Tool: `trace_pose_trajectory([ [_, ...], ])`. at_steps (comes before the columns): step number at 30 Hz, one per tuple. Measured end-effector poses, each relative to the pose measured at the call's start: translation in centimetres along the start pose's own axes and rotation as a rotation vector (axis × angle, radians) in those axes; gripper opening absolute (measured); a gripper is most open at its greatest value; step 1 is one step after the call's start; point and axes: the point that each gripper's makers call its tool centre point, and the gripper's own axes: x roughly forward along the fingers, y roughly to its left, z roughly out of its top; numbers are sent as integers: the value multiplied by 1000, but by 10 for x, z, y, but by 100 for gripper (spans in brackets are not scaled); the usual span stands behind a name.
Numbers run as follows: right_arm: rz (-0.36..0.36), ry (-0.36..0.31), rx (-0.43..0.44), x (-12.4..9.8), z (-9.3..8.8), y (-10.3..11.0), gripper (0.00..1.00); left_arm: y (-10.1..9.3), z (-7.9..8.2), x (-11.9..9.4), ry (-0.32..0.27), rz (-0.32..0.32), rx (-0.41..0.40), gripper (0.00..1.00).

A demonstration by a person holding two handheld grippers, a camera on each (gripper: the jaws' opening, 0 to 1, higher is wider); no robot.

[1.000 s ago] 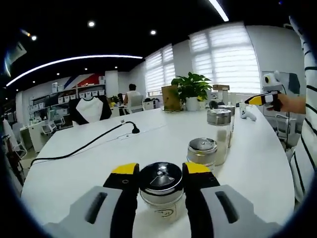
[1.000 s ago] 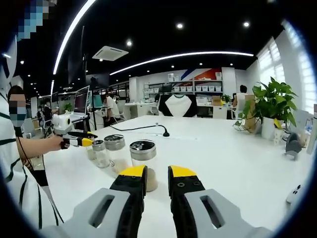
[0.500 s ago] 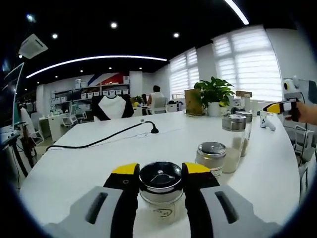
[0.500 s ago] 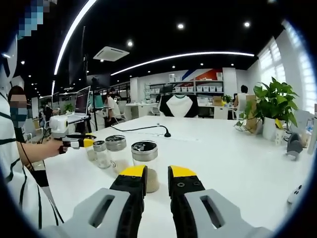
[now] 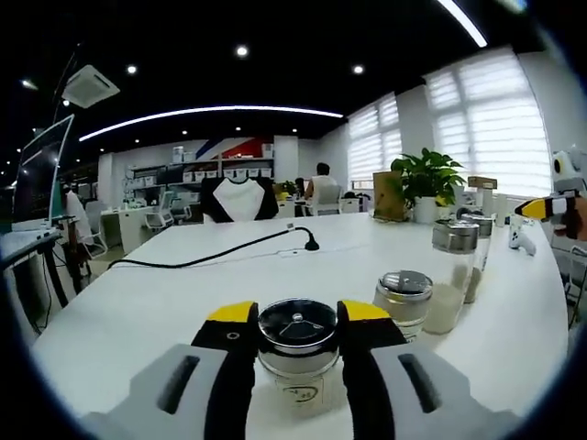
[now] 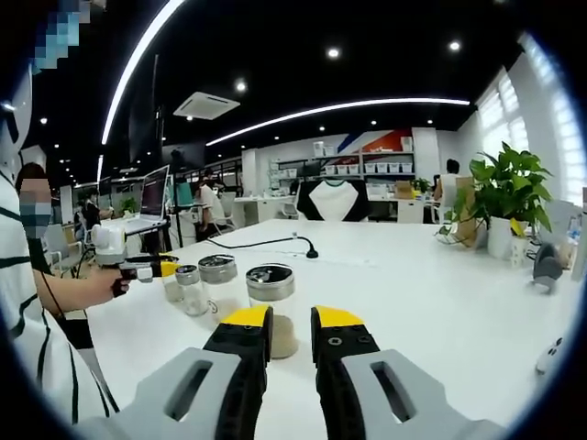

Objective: Rotate the seasoning bottle until the label or dispensing opening points toward the visible target arrow and the bottle remains upright within the marked orientation range

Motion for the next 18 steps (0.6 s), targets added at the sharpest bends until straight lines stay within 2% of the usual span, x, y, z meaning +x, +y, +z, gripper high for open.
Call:
trace_pose_trajectory([
  [3,-6,1,2,-1,0,-2,15,0,11,-5,-30,-31,30,43],
  [6,-6,0,0,0,0,-2,15,2,14,-7,-24,-80,51,45],
  [8,-5,1,2,1,-1,-1,15,-3,15,-7,-22,-166,50,45],
  [10,-2,4,0,2,-1,0,15,-13,11,-8,6,-270,8,46],
  [11,0,9,-3,2,-2,1,15,-13,10,-8,19,-290,35,48],
  [13,5,10,-6,3,-1,3,15,-9,9,-6,30,-282,44,53],
  [14,7,11,-6,3,0,3,15,-11,6,-5,43,-316,65,52],
  [15,7,13,-8,4,0,4,15,-8,5,-4,48,-307,58,51],
  [17,7,15,-10,4,0,4,15,-14,6,-5,44,-363,54,49],
  [18,8,17,-12,4,0,5,15,-11,7,-3,38,-352,52,50],
])
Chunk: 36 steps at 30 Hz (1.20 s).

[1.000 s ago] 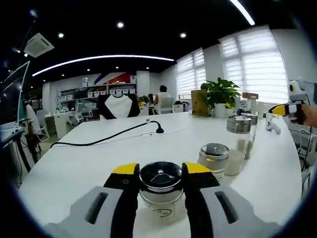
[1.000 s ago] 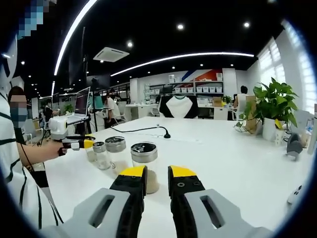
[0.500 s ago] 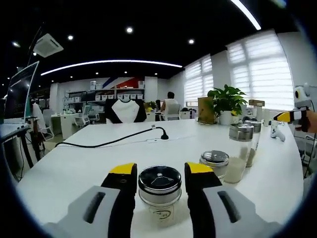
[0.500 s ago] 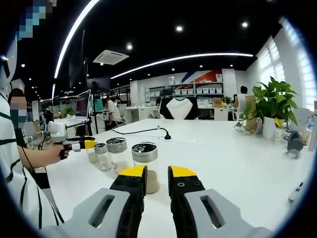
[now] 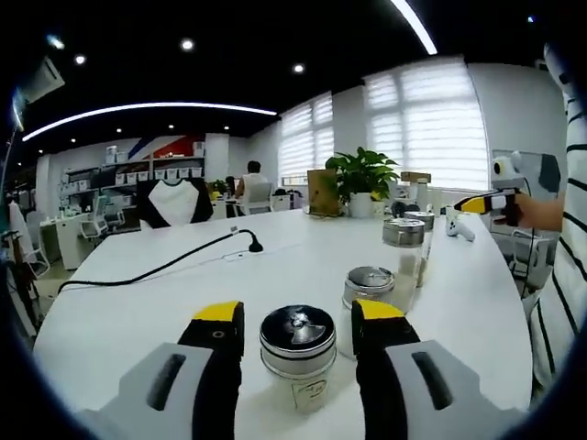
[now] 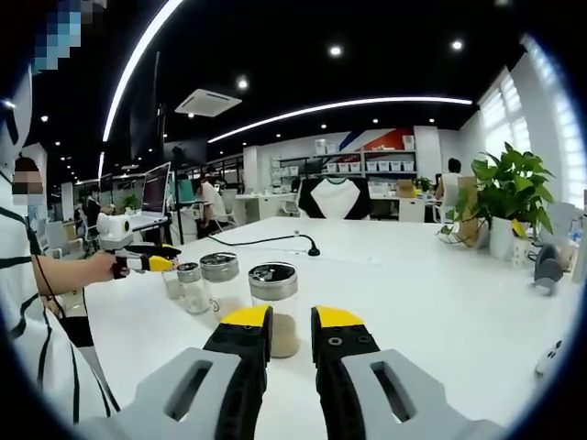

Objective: Rotate the seasoning bottle until the label or dispensing opening points toward the visible target arrow and the bottle remains upright within the marked orientation range

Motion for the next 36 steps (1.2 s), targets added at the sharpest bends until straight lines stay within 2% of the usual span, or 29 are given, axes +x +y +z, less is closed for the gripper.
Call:
trace_pose_trajectory([
  [2,0,3,-5,1,0,1,15,-2,-2,3,-5,-37,-15,49],
  [5,-1,7,-9,1,1,1,15,3,-13,6,24,-45,-10,48],
  [10,2,4,-8,2,3,2,15,1,-19,5,33,-63,-17,47],
  [13,5,1,2,3,4,3,15,2,-21,3,26,-57,-40,46],
  [17,6,4,-3,3,4,4,15,0,-23,0,39,-53,-22,38],
  [21,4,5,-4,3,4,4,15,-3,-23,0,42,-48,-6,37],
  [26,2,2,-6,2,6,4,15,-2,-23,0,40,-28,1,37],
  [36,-12,-3,-5,-2,5,2,14,0,-21,-3,20,129,-23,36],
])
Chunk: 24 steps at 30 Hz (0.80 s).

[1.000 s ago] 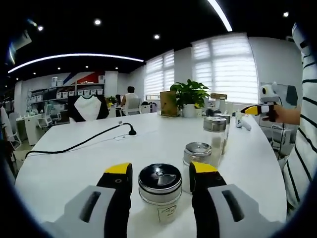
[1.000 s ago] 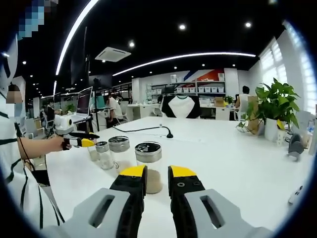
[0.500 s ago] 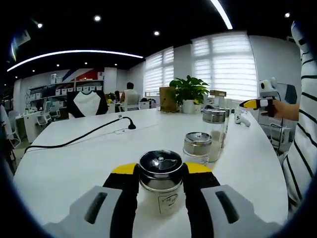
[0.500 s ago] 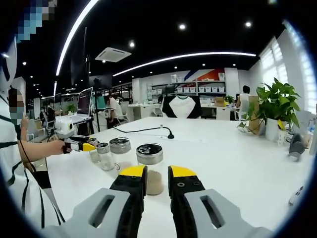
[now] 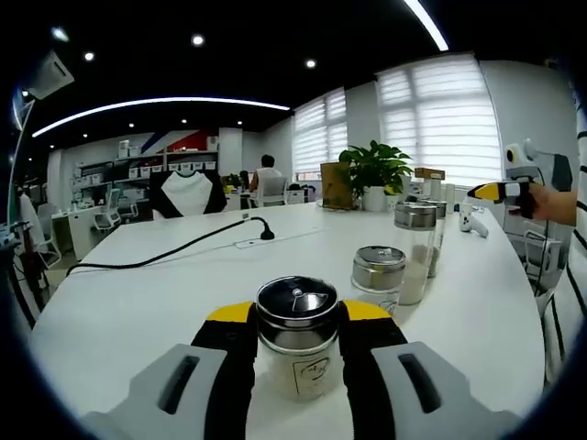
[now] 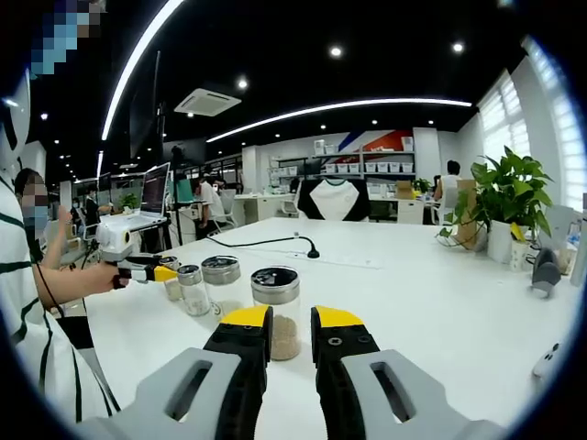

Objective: Rotate the seasoning bottle until the label or dispensing opening points toward the visible target arrow and the bottle remains upright within the marked orientation range

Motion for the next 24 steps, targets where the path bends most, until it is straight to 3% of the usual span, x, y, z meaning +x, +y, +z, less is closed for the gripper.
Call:
trace_pose_trajectory([
  [24,-9,-15,-4,-2,3,-2,14,12,-1,-3,-53,284,-25,36],
])
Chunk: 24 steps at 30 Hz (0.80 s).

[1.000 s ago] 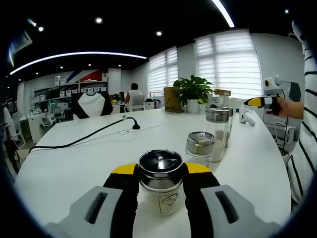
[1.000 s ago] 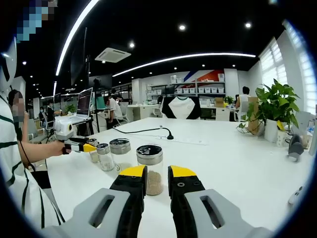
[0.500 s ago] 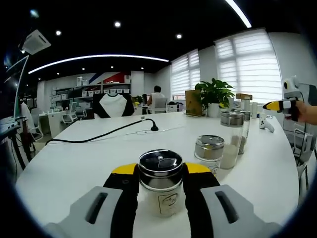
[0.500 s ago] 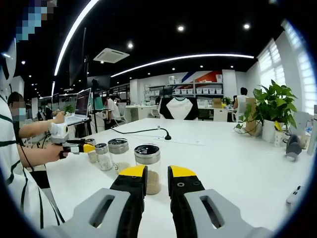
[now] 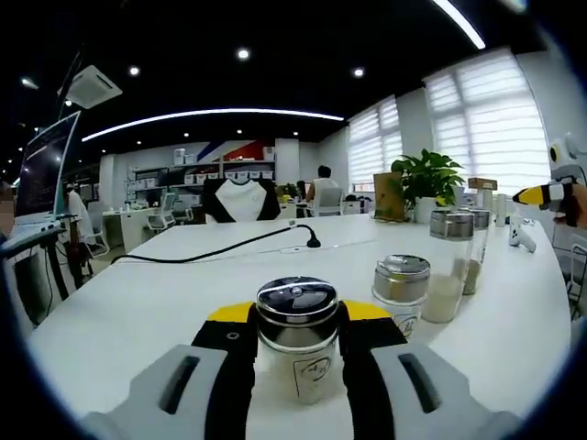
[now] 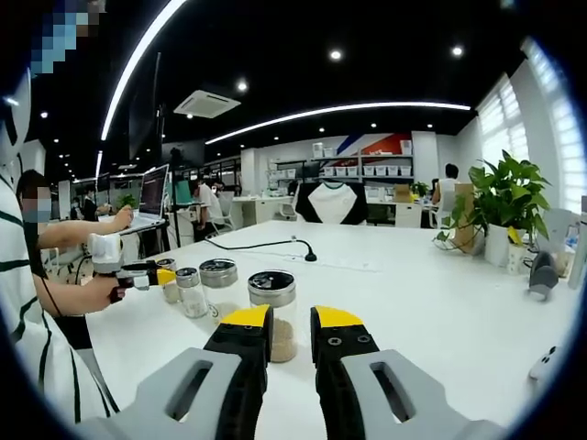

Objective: Rotate the seasoning bottle until the label or dispensing opening points toward the visible target arrow and the bottle remains upright within the marked orientation range

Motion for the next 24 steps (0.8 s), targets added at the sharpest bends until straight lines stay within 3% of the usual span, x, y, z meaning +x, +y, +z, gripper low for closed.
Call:
trace_pose_trajectory([
  [6,-7,5,5,-4,-5,-1,14,1,0,0,-9,9,-1,36],
  [16,-2,-2,10,-4,-4,-1,14,-9,3,-5,-11,-103,27,45],
  [24,3,-32,6,-3,3,-2,15,-3,11,-21,-11,-103,36,47],
])
